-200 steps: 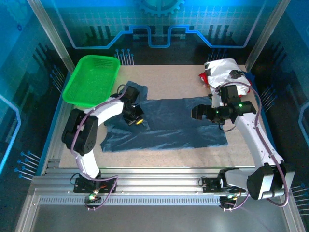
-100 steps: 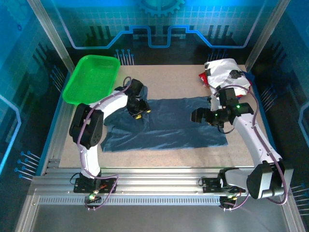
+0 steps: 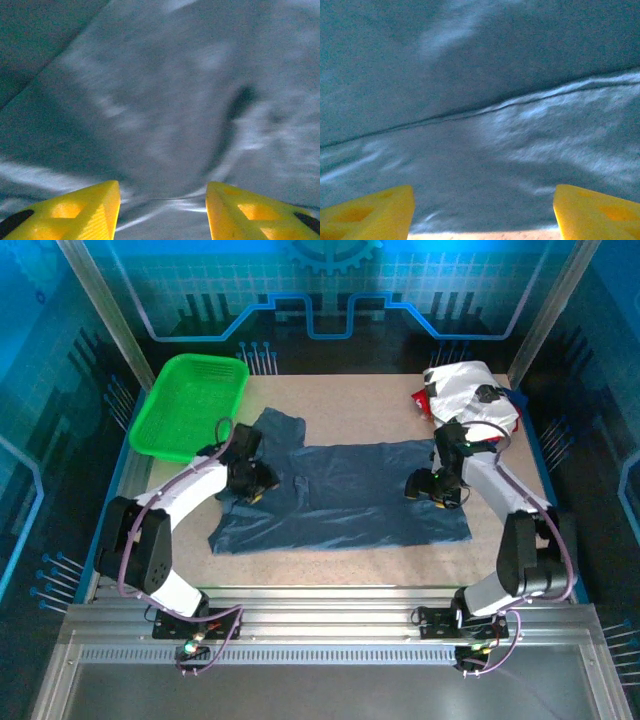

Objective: Fold and stack the t-shirts

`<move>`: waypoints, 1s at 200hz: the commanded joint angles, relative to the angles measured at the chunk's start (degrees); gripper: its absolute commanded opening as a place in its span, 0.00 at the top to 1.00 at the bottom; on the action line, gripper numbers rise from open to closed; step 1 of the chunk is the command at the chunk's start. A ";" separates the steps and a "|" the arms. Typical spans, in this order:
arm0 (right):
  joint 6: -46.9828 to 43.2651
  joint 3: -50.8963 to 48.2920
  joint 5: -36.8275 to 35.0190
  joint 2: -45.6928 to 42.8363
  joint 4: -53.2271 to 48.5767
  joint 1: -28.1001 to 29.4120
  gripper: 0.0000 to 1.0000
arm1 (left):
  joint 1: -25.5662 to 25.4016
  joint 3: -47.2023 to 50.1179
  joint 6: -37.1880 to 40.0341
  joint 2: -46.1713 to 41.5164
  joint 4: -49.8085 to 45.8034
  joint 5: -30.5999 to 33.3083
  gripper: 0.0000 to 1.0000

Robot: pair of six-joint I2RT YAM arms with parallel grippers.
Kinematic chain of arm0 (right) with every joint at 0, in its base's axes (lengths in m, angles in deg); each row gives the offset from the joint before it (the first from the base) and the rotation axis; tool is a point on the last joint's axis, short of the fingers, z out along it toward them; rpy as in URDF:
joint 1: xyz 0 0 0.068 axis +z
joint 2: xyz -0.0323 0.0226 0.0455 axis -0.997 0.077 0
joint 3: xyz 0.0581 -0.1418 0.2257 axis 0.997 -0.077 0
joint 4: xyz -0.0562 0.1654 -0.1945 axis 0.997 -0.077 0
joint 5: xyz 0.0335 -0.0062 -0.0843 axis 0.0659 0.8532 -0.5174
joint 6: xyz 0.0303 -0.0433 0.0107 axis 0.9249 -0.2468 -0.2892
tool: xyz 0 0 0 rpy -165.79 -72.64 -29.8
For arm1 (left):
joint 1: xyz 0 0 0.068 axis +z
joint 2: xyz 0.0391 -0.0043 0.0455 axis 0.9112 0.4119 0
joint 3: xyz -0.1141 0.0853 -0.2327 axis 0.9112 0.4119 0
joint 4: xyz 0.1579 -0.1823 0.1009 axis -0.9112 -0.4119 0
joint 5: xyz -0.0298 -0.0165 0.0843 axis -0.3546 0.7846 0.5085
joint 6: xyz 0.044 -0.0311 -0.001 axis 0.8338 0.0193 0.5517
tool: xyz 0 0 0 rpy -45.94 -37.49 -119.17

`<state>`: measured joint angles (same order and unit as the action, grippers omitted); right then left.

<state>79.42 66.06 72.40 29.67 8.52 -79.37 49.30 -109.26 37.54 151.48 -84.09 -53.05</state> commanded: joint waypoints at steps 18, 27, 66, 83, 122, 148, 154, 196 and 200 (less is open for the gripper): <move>2.67 -1.91 -8.70 4.71 0.85 0.28 0.39 | 0.56 8.93 -1.62 -0.99 -0.98 3.09 0.55; 2.66 -2.45 -9.66 5.06 0.54 0.38 0.41 | 0.56 10.39 -1.81 -0.83 -0.97 2.90 0.55; 2.24 -5.43 -13.20 4.63 -0.77 0.91 0.43 | 0.43 17.05 -4.27 -3.52 -1.36 1.68 0.56; 2.04 -6.87 -13.77 4.76 -1.12 0.99 0.44 | 0.30 19.58 -5.05 -5.46 -1.61 1.11 0.55; 2.65 -9.91 -14.26 4.49 -1.37 1.08 0.46 | -1.74 22.12 -6.75 -8.52 -2.05 -1.01 0.52; 3.59 -13.01 -14.86 2.62 -2.32 0.90 0.48 | -2.60 22.23 -8.10 -10.75 -2.80 -1.23 0.46; 3.99 -12.78 -14.73 1.69 -2.67 0.90 0.48 | -2.69 21.93 -8.21 -11.35 -2.94 -1.38 0.45; 5.79 -6.16 -14.02 -5.44 -6.20 0.52 0.47 | -2.77 11.51 -6.63 -17.33 -8.69 1.27 0.31; 5.90 -5.60 -13.94 -5.60 -6.47 0.37 0.47 | -2.77 10.07 -6.16 -17.62 -9.09 1.75 0.30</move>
<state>83.24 55.64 59.20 27.47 5.51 -79.10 46.85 -91.47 30.33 137.67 -87.65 -53.24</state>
